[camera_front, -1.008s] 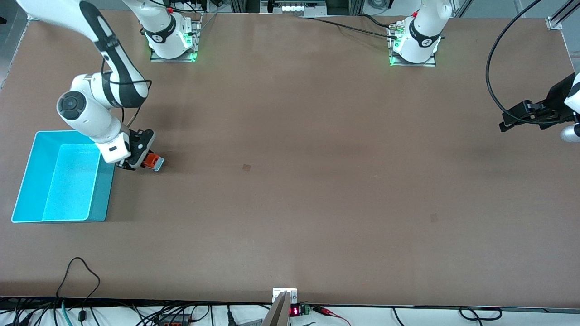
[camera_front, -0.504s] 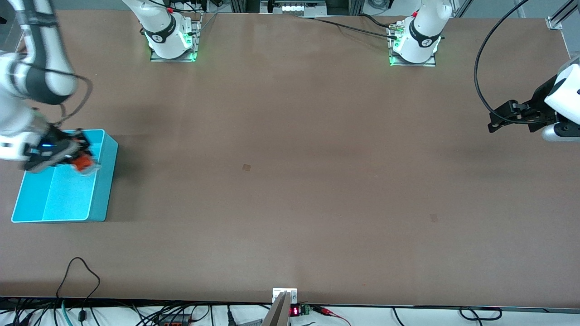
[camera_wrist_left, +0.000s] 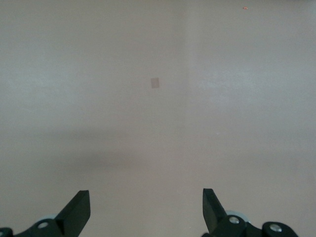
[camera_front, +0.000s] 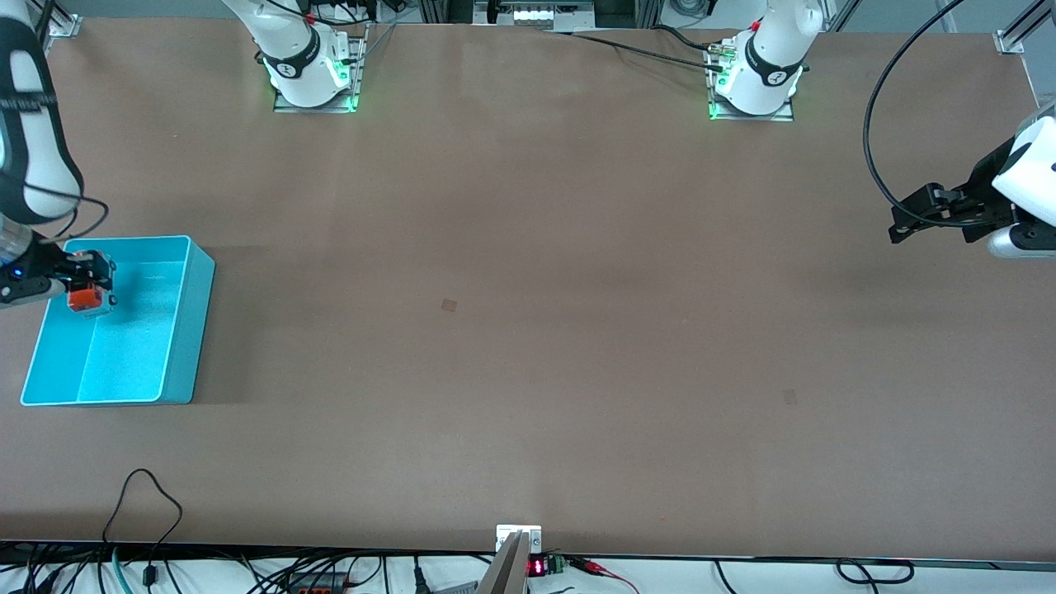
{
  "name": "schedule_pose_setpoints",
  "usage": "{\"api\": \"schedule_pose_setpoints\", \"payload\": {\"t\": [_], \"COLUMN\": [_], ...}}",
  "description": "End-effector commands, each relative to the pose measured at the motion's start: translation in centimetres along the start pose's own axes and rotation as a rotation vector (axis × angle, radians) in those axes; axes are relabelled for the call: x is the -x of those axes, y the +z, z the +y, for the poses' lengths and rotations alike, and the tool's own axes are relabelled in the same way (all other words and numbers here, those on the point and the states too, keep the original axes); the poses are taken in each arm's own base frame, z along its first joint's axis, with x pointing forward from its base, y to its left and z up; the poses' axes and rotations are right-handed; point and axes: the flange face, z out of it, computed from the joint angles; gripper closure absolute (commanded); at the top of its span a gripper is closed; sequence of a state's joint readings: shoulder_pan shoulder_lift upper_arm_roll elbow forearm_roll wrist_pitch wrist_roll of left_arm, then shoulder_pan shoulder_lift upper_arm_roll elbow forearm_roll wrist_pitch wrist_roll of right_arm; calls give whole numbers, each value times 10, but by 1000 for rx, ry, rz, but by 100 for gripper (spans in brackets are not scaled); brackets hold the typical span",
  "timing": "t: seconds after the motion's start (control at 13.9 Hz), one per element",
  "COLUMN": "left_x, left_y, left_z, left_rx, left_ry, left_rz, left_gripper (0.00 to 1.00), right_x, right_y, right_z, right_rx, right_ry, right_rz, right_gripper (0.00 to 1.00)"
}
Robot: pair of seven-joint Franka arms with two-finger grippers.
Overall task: Wind up bus and store in blue box
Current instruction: 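Lift the bus with the right gripper over the turquoise box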
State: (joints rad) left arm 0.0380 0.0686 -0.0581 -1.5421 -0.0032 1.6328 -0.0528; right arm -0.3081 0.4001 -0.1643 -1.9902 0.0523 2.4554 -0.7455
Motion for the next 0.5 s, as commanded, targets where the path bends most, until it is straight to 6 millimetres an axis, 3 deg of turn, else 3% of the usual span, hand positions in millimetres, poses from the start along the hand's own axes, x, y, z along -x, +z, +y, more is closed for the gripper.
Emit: {"api": "schedule_pose_setpoints", "payload": {"t": [0.0, 0.22, 0.43], "left_x": [5, 3, 4], "left_y": [-1, -3, -3], "left_z": [-8, -3, -8], "left_rx": [5, 10, 10], "left_ry": [0, 12, 0], "left_rz": [-8, 11, 5], "left_gripper": [0, 0, 0], "right_x": [-7, 0, 3], "right_y": [27, 54, 63], "right_z": [2, 0, -7], "right_rx": [-41, -94, -116], "right_ry": [75, 138, 281], "right_rz": [8, -4, -41], "right_gripper": [100, 100, 100]}}
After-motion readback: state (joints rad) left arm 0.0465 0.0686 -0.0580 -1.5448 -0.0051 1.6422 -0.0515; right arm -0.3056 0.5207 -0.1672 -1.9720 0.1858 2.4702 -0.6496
